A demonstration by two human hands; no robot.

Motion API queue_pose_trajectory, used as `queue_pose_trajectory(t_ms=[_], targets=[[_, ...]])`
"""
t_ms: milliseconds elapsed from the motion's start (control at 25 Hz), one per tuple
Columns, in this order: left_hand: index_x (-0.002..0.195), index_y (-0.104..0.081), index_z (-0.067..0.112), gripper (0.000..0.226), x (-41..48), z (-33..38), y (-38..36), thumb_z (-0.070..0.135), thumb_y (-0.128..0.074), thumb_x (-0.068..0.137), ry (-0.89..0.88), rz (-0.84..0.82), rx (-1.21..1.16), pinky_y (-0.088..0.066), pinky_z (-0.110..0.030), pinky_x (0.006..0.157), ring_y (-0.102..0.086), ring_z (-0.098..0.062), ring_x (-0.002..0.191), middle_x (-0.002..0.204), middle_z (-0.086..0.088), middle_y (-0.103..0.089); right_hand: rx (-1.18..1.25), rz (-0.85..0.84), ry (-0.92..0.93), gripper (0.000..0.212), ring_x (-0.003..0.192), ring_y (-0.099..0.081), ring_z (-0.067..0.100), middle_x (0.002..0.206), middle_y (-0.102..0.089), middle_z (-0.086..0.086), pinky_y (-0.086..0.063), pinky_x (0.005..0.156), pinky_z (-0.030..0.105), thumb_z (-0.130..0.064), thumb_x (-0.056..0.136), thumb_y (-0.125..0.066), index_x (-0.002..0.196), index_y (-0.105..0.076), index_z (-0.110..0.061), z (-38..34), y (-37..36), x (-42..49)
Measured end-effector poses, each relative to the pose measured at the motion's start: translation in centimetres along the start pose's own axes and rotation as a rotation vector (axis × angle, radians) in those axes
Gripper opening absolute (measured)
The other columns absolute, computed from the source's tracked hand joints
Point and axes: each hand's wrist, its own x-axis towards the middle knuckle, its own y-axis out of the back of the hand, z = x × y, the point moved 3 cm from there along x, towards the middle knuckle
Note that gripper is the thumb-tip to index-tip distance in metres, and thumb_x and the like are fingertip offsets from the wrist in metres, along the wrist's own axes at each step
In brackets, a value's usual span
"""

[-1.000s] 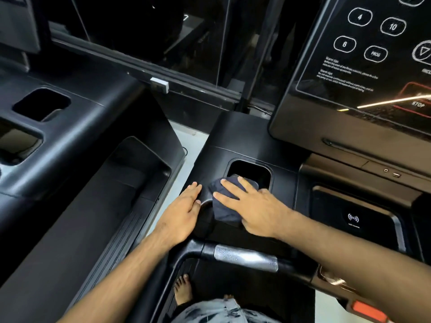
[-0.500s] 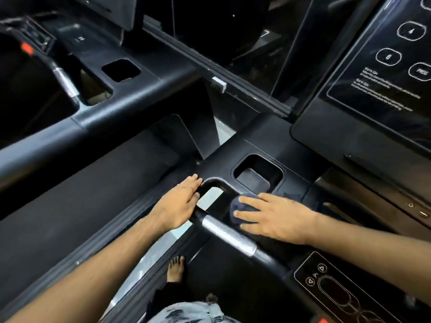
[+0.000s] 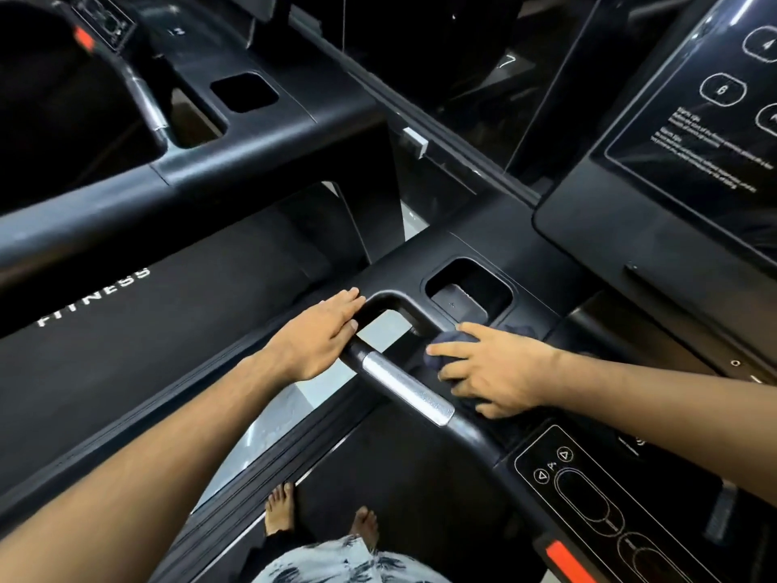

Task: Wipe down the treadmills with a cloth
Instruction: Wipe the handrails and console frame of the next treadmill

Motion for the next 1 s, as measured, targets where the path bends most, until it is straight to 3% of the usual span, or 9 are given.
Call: queue_pose_trajectory(t_ms=[120,320,520,720,840,920,1000], targets=[[0.153,-0.024,0.019,0.05,-0.1,-0.1,-0.1,0.027,-0.033,0.105,-0.003,-0.009,-0.028,-0.01,-0.031,0.122,-0.009,-0.005,0.148,0.161,0.006,-0.015,-0.015,0.077,-0.121,0.039,0.151,-0.021,0.021,0.14,-0.055,-0.012,-0.015,0.118,0.055,-0.05,0.083,-0.057,0.115,-0.073,-0.032,1.6,2.2,3.9],[0.153,-0.024,0.02,0.05,-0.2,-0.9,-0.2,0.028,-0.033,0.105,-0.025,-0.004,-0.047,-0.008,-0.028,0.122,-0.009,-0.004,0.148,0.161,0.008,-0.014,0.017,0.007,0.026,0.046,0.151,-0.019,0.021,0.141,-0.053,-0.012,-0.008,0.118,0.057,-0.055,0.074,-0.066,0.115,-0.071,-0.034,1.3,0.8,1.7],[0.153,-0.024,0.019,0.05,0.1,-1.3,-0.4,0.028,-0.033,0.105,-0.047,0.002,-0.07,-0.008,-0.031,0.122,-0.008,-0.005,0.148,0.162,0.006,-0.014,-0.017,0.022,-0.172,0.049,0.154,-0.002,0.025,0.151,-0.041,-0.009,-0.01,0.119,0.058,-0.045,0.086,-0.061,0.133,-0.061,-0.028,3.0,2.5,5.9],[0.153,-0.024,0.017,0.05,-0.2,-1.3,-0.5,0.027,-0.032,0.105,-0.058,0.016,-0.069,-0.004,-0.024,0.12,-0.008,-0.007,0.148,0.162,0.003,-0.014,-0.099,-0.038,-0.111,0.038,0.152,-0.019,0.019,0.142,-0.053,-0.011,0.015,0.115,0.058,-0.038,0.091,-0.055,0.127,-0.066,-0.03,3.5,2.5,7.6],[0.154,-0.024,0.018,0.05,-0.2,-2.2,0.0,0.027,-0.032,0.105,-0.04,0.01,-0.096,-0.001,-0.015,0.115,-0.007,-0.004,0.148,0.162,0.005,-0.013,-0.049,0.067,-0.112,0.04,0.147,-0.031,0.021,0.14,-0.057,-0.01,-0.005,0.117,0.057,-0.038,0.085,-0.063,0.123,-0.07,-0.03,3.4,2.4,6.5],[0.154,-0.023,0.018,0.05,-0.3,-2.4,0.1,0.028,-0.032,0.105,-0.034,0.006,-0.105,0.0,-0.014,0.115,-0.007,-0.003,0.147,0.161,0.006,-0.013,0.022,-0.039,-0.005,0.045,0.149,-0.025,0.02,0.142,-0.053,-0.011,-0.013,0.117,0.057,-0.043,0.077,-0.066,0.12,-0.069,-0.03,1.8,1.8,3.7],[0.153,-0.024,0.018,0.05,-0.6,-2.2,-0.2,0.028,-0.032,0.105,-0.027,0.007,-0.124,0.0,-0.014,0.115,-0.007,-0.002,0.147,0.161,0.006,-0.014,-0.004,-0.108,-0.039,0.041,0.148,-0.024,0.022,0.144,-0.048,-0.009,-0.028,0.107,0.057,-0.043,0.08,-0.066,0.119,-0.066,-0.03,1.9,2.3,3.6]])
